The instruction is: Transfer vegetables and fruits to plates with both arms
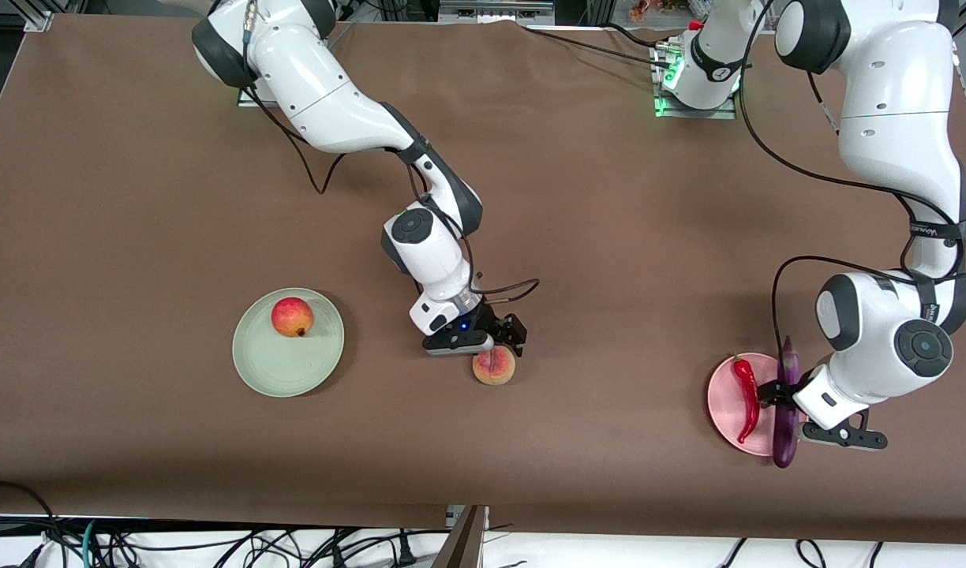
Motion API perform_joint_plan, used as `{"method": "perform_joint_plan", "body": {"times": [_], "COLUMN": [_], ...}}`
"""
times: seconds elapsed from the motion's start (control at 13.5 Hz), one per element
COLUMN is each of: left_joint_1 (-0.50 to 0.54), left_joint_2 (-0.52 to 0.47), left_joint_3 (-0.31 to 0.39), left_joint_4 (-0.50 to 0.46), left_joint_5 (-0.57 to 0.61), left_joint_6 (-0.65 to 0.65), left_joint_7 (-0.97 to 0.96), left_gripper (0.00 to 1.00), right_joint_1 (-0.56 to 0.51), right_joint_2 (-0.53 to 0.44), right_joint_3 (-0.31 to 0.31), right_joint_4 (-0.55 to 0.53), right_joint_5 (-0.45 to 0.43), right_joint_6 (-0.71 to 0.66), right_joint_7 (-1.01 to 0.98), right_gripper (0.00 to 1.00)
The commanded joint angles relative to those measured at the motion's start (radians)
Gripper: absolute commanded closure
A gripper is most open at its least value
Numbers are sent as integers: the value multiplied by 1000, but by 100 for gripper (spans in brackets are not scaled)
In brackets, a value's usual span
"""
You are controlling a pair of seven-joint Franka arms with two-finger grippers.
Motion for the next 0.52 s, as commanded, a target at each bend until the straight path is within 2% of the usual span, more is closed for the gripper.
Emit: {"method": "perform_joint_plan", "body": {"times": [0.0,0.15,0.22,0.3,0.44], "left_joint_1": [-2,-2,-5,-7,-11], "left_joint_2": [-13,-20,-44,-72,-195], "left_joint_3": [-3,-9,-11,-16,-23], "left_joint_4": [17,31,35,35,29], "left_joint_5": [-16,-16,-17,-17,-16], "left_joint_6": [-45,-77,-124,-175,-278], "left_joint_7": [0,0,-4,-26,-101], "left_gripper": [0,0,0,0,0], "right_joint_1": [9,9,9,8,5], "right_joint_2": [37,39,39,37,30], "right_joint_3": [-14,-14,-16,-16,-16], "right_joint_4": [24,24,24,24,24], "right_joint_5": [-41,-44,-44,-44,-41], "right_joint_6": [13,14,13,14,11], "right_joint_7": [-7,-10,-11,-14,-17], "right_gripper": [0,2,13,32,87]}}
